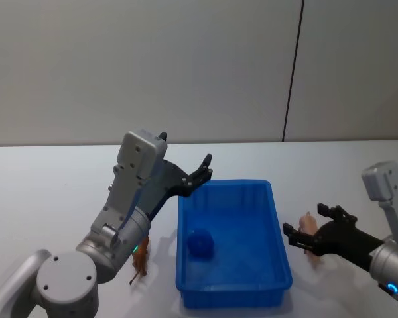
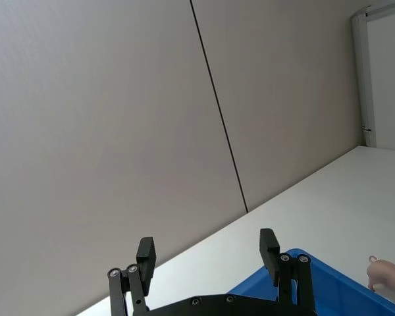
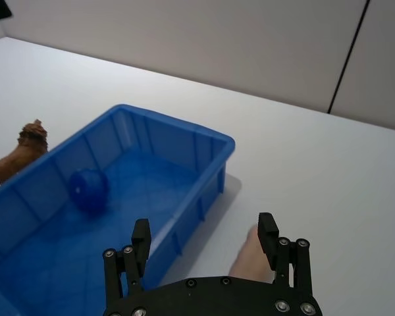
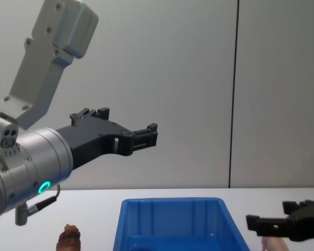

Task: Pick up the two dolls from the table and place them into the box.

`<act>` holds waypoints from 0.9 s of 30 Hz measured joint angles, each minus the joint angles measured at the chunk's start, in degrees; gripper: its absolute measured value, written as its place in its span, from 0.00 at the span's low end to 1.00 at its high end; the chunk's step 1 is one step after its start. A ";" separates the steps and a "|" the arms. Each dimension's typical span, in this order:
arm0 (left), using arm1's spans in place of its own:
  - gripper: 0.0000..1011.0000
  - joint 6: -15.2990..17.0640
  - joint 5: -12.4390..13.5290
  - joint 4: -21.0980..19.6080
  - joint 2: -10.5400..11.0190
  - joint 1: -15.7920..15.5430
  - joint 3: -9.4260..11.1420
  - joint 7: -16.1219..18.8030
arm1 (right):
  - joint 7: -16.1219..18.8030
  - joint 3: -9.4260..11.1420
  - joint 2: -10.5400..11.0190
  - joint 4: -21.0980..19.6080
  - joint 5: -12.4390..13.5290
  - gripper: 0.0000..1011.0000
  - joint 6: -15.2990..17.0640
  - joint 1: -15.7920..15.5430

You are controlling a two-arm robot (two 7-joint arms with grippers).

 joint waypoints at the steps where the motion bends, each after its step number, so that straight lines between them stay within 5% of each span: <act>1: 0.99 0.00 0.00 0.00 0.00 0.00 0.00 0.00 | -0.35 0.12 0.18 0.01 0.15 0.99 0.31 -0.17; 27: 0.99 0.00 0.00 0.00 0.00 0.00 0.00 0.00 | -1.41 -0.32 -0.49 5.89 -0.80 0.99 4.07 1.38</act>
